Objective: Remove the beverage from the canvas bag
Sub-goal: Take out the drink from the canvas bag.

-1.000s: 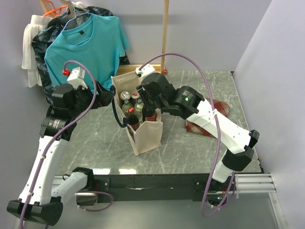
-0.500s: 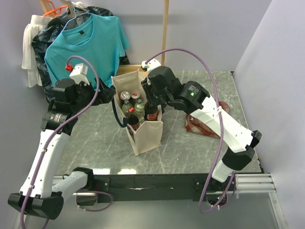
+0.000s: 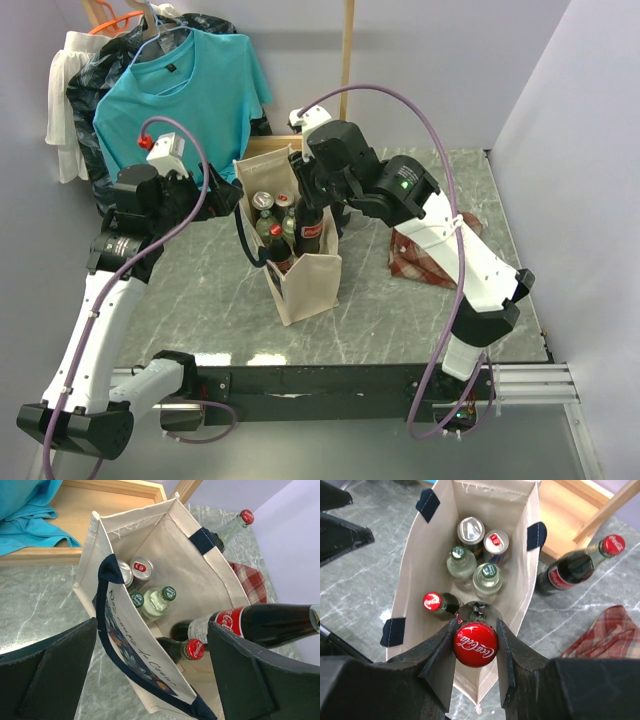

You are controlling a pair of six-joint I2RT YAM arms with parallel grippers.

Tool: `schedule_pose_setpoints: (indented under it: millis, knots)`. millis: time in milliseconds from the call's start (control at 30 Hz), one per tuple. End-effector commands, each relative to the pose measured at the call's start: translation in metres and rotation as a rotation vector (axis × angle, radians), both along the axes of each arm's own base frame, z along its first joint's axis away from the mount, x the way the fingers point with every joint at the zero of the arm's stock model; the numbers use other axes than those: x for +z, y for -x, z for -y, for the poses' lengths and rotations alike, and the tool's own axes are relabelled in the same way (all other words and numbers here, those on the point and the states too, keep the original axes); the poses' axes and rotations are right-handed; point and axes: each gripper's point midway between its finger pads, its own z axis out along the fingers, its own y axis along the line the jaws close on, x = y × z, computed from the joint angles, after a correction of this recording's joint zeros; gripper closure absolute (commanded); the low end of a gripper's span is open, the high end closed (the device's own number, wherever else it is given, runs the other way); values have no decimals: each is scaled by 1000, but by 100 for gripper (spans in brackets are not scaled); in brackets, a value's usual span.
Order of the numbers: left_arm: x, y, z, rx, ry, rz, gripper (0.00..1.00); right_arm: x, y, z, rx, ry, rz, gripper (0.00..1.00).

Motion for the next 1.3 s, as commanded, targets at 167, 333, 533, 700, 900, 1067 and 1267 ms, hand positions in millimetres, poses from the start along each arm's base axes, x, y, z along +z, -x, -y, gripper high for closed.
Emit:
schedule_pose_setpoints:
  millis: [167, 333, 533, 700, 900, 1067, 1267]
  knots:
    - [5, 2, 2, -16, 9, 35, 4, 95, -12, 8, -32, -226, 243, 100]
    - [4, 1, 4, -17, 30, 40, 4, 100, -12, 15, -47, -215, 271, 100]
    - [-1, 1, 0, 13, 28, 11, 4, 102, -18, 23, -71, -214, 304, 100]
    - [3, 4, -3, 26, 28, 32, 4, 108, -22, 31, -92, -212, 328, 100]
    - [3, 1, 0, 13, 35, 22, 4, 118, -24, 40, -117, -229, 357, 100]
    - [1, 1, 0, 16, 35, 17, 4, 130, -24, 49, -127, -235, 397, 100]
    - [3, 2, 0, 15, 36, 21, 4, 142, -24, 56, -140, -246, 423, 100]
